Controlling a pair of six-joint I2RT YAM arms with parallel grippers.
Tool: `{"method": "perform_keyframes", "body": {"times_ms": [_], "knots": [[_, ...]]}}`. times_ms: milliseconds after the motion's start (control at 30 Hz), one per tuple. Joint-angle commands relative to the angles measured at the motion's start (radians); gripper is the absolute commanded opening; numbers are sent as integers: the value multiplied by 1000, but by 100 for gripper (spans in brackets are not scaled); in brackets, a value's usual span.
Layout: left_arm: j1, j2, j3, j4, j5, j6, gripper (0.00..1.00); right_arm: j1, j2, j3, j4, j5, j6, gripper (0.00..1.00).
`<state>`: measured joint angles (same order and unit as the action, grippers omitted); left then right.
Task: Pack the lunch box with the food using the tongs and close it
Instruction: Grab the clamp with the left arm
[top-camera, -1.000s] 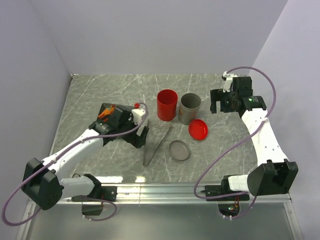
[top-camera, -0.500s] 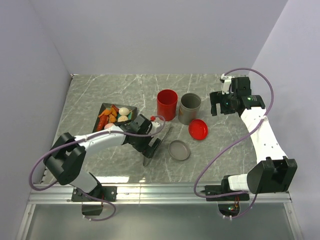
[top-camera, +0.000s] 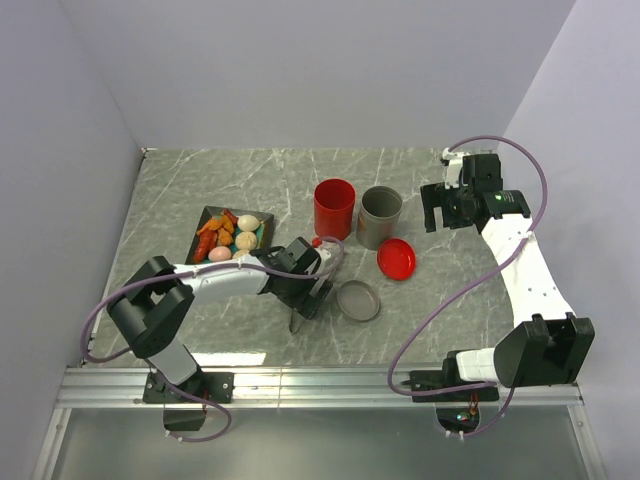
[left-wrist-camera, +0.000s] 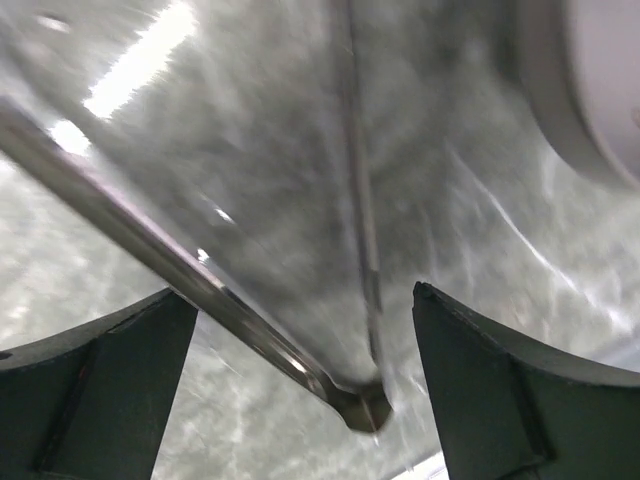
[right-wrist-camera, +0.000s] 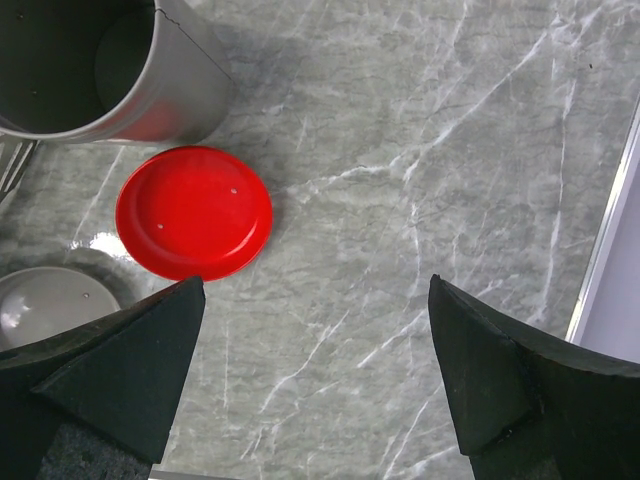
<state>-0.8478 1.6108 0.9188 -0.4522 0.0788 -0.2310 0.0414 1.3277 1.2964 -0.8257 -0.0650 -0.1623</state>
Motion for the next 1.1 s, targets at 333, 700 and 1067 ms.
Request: {"method": "perform_keyframes", "body": {"times_ms": [333,700,1067], "knots": [[-5,80,8,132,-188,-91,86,-3,-25,23,10,24,-8,99],[7,38,45,43,-168,-27,73,-2,-30,24,10,11,-2,99],[36,-150,81,-149,-157,108,56,-2,-53,32,8,-32,0,99]]}}
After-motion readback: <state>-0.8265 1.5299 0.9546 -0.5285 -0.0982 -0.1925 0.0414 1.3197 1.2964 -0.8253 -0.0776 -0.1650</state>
